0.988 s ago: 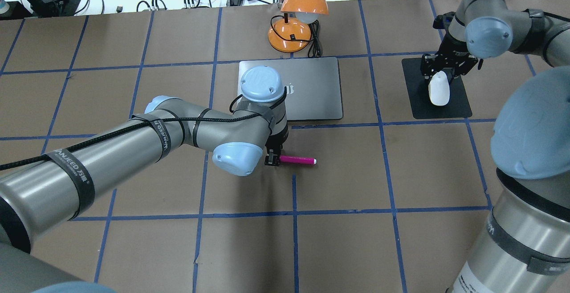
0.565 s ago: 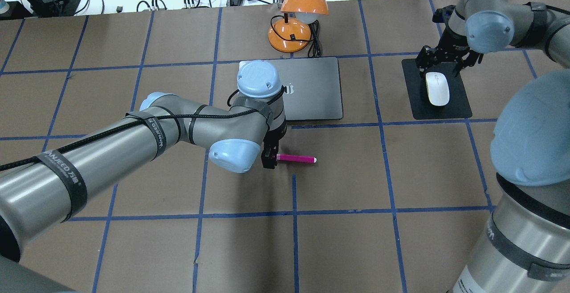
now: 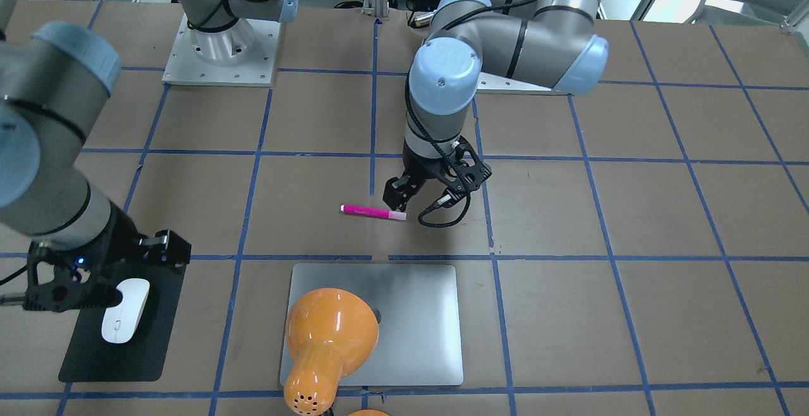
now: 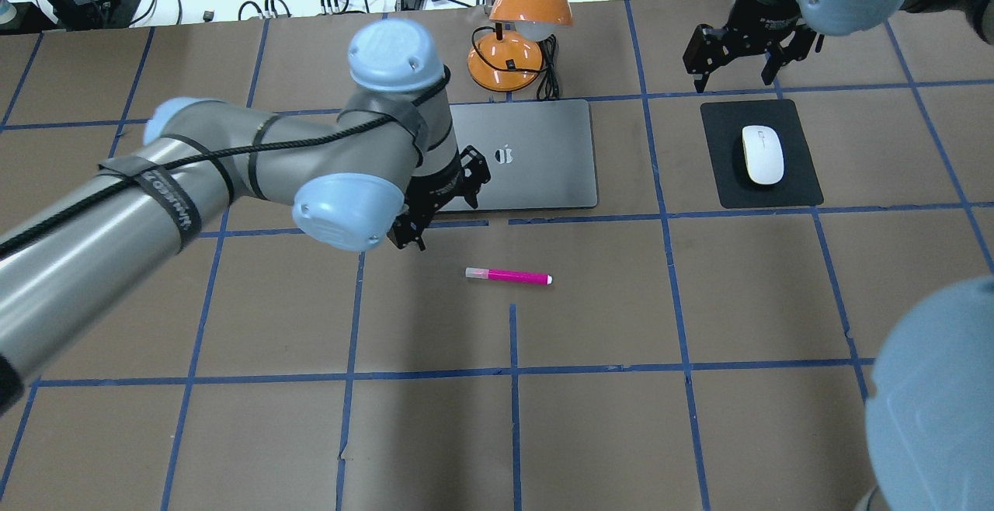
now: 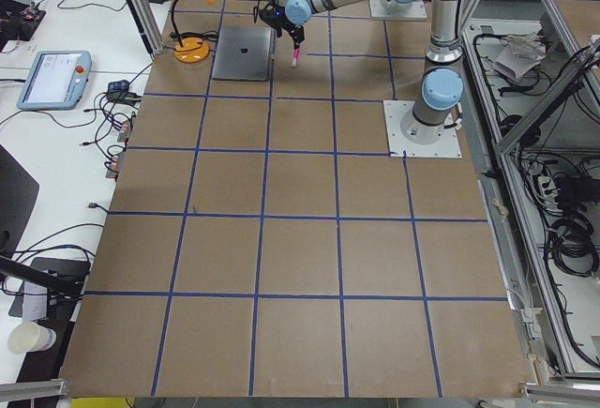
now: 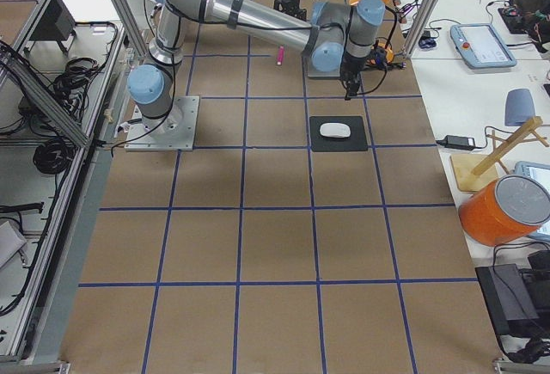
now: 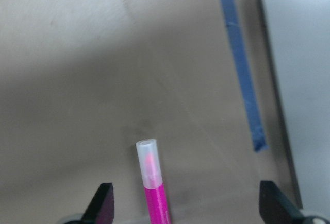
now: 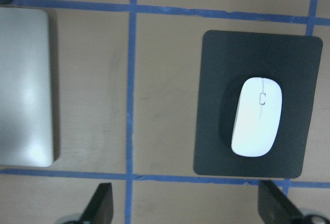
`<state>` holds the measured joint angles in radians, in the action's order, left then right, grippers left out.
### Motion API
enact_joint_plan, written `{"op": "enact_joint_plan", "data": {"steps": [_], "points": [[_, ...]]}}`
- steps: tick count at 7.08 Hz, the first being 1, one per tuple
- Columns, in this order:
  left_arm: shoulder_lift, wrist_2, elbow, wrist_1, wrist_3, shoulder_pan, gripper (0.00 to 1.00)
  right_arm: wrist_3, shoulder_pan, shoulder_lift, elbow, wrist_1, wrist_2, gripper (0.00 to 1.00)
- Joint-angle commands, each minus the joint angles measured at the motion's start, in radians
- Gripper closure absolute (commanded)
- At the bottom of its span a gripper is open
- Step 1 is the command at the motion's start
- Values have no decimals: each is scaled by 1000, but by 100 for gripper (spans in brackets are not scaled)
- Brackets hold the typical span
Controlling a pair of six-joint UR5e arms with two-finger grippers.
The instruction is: Place pen and mouse around notebook
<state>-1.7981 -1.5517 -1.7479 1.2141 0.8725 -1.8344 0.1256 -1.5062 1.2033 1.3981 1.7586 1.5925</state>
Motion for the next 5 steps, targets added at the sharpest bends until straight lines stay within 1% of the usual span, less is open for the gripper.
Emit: {"op": "enact_joint_plan", "data": {"steps": [1,2,3,4,5], "points": [[148,2,63,180,-465,136,0,-118,-87,131,16,-133,0,0],[216,-4,79,233,-677,176,3,-118,-88,187,31,-134,15,0],[264,-4,99,264,-782,190,1,-112,-80,193,39,-149,17,0],[272,-1,119,316,-888,255,0,-116,-82,193,50,-148,7,0],[275,5,139,355,-894,298,0,-116,-82,194,48,-142,-2,0]]}}
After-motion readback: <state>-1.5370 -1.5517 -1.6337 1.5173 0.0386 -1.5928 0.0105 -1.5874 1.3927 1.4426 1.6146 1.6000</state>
